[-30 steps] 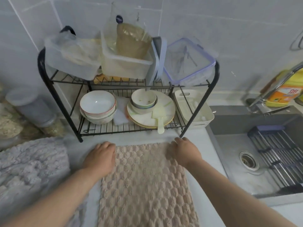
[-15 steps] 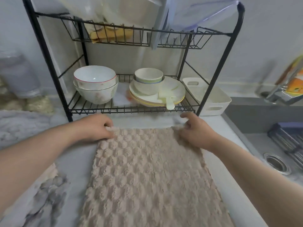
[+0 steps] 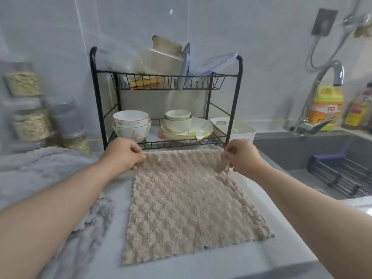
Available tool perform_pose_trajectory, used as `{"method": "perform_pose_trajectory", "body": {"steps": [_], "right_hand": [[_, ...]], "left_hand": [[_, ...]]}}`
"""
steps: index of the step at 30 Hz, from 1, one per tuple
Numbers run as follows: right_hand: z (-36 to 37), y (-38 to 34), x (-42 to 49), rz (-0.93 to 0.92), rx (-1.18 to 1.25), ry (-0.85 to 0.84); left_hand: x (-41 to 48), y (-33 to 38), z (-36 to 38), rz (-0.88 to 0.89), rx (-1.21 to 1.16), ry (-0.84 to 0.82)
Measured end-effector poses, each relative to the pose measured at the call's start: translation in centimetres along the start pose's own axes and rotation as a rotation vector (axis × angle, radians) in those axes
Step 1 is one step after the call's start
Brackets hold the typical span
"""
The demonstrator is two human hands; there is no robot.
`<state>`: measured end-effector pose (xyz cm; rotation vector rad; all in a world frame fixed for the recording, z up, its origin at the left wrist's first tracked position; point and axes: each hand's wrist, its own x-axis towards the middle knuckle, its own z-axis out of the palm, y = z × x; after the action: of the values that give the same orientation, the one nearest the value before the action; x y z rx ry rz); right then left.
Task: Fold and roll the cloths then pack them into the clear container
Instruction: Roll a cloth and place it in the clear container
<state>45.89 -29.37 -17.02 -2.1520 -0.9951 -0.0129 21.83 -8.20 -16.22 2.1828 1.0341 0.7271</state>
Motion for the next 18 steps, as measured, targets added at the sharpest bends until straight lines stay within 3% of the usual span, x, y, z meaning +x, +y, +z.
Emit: {"method": "perform_pose_trajectory", "body": {"steps": [8,18], "right_hand": [[-2.7,-0.5,-5.7,0.113,0.377,0.048],[-5.0,1.5,-11.6,0.081,0.338,0.003]], "left_hand": [[-6.7,0.9,-1.8,0.021,-0.106,0.075],[-15.5,1.0,-1.7,0.095,0.015,0.064]]}}
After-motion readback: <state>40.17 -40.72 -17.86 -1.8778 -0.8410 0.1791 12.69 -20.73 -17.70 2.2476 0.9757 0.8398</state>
